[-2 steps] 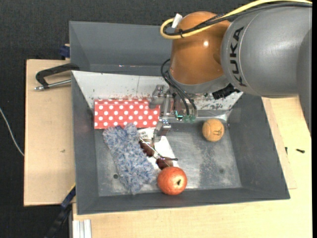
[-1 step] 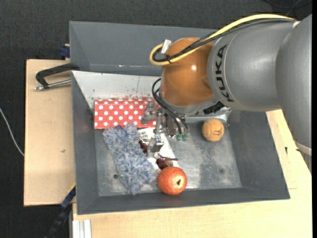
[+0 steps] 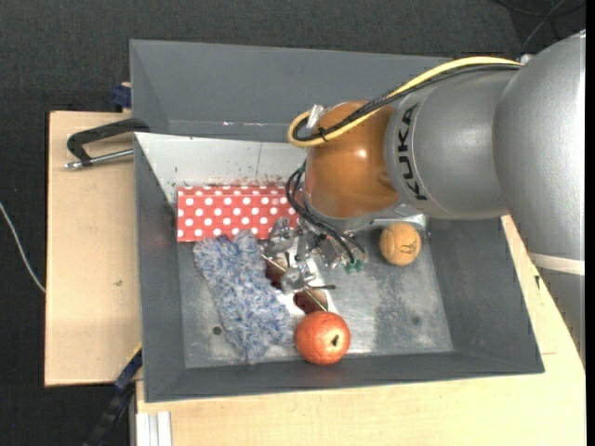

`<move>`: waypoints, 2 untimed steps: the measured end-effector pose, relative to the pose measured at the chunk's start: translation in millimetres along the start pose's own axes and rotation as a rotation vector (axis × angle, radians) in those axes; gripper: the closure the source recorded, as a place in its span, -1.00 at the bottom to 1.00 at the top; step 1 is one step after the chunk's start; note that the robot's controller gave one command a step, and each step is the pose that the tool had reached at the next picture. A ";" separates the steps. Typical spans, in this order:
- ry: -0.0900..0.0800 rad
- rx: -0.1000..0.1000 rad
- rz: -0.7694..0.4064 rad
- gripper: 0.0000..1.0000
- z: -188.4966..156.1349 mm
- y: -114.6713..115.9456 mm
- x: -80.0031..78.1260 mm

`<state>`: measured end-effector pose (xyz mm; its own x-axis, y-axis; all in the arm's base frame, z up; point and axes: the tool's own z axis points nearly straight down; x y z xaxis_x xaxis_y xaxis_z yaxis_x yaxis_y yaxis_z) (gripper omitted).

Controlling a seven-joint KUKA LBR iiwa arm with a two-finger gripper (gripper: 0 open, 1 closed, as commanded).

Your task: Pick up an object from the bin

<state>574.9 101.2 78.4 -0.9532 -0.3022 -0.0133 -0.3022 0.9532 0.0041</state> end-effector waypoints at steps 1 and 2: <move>0.000 0.000 0.000 1.00 0.0 0.0 0.0; 0.010 0.002 -0.079 1.00 -52.2 -7.5 6.1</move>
Offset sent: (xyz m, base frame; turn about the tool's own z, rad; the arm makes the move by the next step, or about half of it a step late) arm -0.0116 -0.0264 0.2378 -0.3190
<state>570.7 91.8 130.5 -0.9263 -0.3767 -0.0040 -0.3767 0.9263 0.0014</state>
